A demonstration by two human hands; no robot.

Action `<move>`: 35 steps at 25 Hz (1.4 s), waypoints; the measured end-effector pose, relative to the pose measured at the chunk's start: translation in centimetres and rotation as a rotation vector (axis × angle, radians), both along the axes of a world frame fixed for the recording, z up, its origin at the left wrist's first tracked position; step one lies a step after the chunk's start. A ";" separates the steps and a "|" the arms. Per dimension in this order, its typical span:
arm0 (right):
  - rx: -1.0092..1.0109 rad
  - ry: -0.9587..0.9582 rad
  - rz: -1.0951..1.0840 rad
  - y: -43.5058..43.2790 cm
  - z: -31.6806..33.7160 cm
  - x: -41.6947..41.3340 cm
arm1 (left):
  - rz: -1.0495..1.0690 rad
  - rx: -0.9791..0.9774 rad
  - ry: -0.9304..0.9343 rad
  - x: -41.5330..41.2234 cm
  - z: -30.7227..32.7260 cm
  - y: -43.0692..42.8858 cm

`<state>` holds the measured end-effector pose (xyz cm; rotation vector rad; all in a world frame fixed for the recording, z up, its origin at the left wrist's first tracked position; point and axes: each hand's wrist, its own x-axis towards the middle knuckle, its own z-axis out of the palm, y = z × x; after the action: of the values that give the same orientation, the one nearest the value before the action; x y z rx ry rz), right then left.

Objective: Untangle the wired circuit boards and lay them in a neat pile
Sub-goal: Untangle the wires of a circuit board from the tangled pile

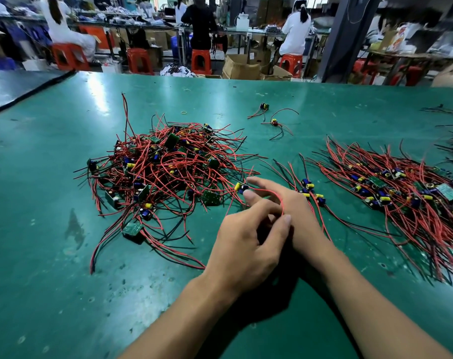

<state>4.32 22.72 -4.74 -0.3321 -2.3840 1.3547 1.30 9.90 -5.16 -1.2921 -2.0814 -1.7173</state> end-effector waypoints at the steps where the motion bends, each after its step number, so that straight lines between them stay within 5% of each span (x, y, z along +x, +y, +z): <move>1: -0.080 0.027 -0.002 -0.1 0.1 -0.3 | -0.008 0.017 0.006 0.0 0.0 0.0; 6: -0.380 0.177 -0.233 0.3 0.4 -1.1 | -0.005 0.063 0.025 0.8 0.5 -0.2; 9: -0.928 0.334 -0.314 1.3 1.4 -1.2 | 0.152 0.168 0.032 0.1 0.9 -0.4; 13: -1.344 0.356 -0.263 2.4 2.6 -0.7 | 0.238 0.150 -0.317 -1.8 0.3 -0.3; 16: -1.320 0.210 0.003 1.7 3.1 -0.3 | 0.204 0.085 -0.599 -2.9 -0.1 0.0; 21: -1.016 -0.067 0.176 0.6 2.5 0.3 | -0.163 0.241 -1.105 -3.5 0.8 0.0; 26: -0.988 -0.180 0.167 1.1 2.3 0.5 | -0.410 0.111 -1.174 -3.3 1.2 -0.6; 35: -1.016 -0.094 0.199 1.2 1.5 0.3 | -0.291 0.204 -1.202 -3.4 1.0 -0.2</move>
<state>4.57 23.90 -3.26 -0.4186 -1.6155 2.6075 -2.12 9.74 -4.15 -0.4772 -2.0523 -3.2720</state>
